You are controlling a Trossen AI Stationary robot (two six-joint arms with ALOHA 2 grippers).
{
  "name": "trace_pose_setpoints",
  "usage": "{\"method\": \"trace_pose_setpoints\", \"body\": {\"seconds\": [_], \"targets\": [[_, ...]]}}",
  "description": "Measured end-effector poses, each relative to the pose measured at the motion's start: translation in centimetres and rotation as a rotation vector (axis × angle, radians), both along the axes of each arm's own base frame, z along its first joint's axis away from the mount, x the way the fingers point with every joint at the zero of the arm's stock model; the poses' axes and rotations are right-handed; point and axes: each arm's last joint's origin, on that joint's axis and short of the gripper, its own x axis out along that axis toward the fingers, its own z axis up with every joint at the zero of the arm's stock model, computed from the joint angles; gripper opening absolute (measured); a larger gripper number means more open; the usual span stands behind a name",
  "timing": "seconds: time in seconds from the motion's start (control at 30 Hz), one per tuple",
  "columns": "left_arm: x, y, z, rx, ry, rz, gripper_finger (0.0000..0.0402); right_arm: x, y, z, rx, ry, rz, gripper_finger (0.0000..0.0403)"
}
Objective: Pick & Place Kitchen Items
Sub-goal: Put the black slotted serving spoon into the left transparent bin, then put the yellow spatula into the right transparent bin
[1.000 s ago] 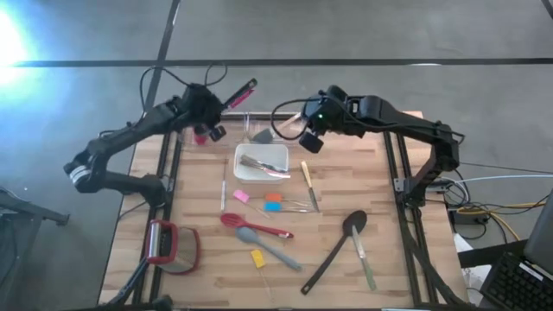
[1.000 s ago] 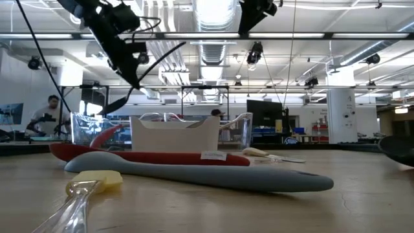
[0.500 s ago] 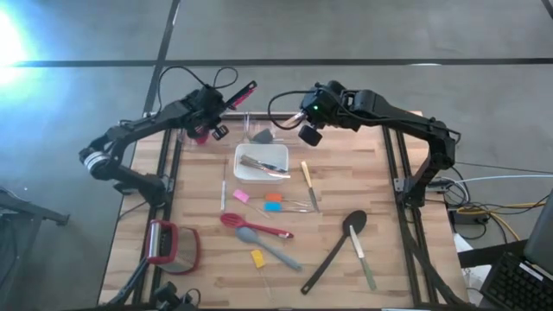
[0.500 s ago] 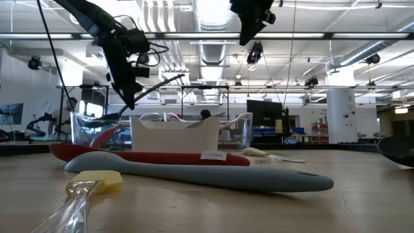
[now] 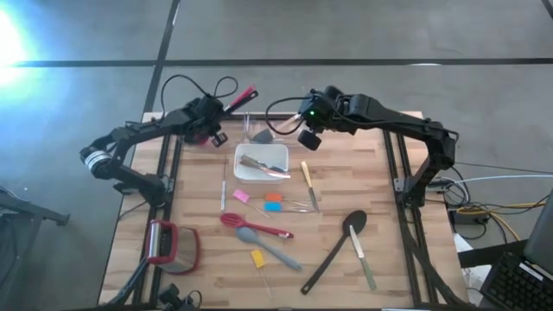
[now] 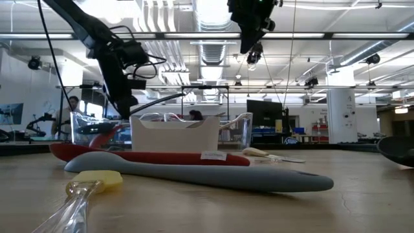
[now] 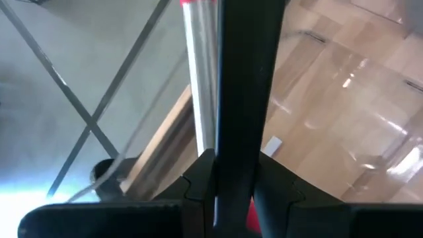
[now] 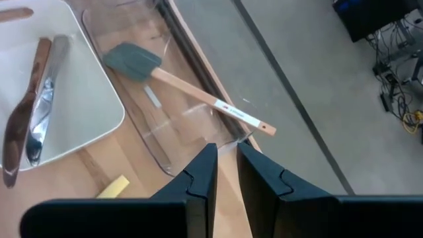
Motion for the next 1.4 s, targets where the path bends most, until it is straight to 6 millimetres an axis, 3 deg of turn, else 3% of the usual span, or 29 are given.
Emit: {"method": "trace_pose_setpoints", "body": {"seconds": [0.23, 0.47, 0.6, 0.8, 1.03, 1.27, 1.4], "targets": [[-0.1, -0.2, -0.5, -0.018, -0.009, -0.009, 0.0075, 0.5, -0.1, -1.0, -0.006, -0.009, 0.005, 0.0052], [-0.1, -0.3, -0.7, -0.033, 0.007, -0.034, 0.0199, 0.5, -0.1, -0.9, -0.007, -0.018, 0.004, 0.0052], [-0.3, -0.4, -0.5, -0.047, 0.021, -0.034, 0.024, 0.1, 0.0, -0.5, -0.01, -0.03, 0.003, 0.0052], [-0.5, -0.7, 2.7, 0.015, -0.039, -0.026, 0.0248, -0.5, 0.2, 0.2, -0.015, -0.055, 0.001, 0.0052], [-1.3, -2.3, 7.4, 0.041, -0.313, -0.104, 0.0248, -0.7, 0.7, 0.6, 0.0, -0.079, 0.0, 0.0052], [-1.5, -4.8, 10.8, -0.071, -0.684, -0.407, 0.0247, -0.6, 2.0, 0.5, 0.011, -0.058, 0.036, 0.0052], [-1.1, -6.3, 11.7, -0.126, -0.781, -0.563, 0.0247, -1.6, 3.6, 0.1, 0.068, 0.019, 0.014, 0.0052]]}}
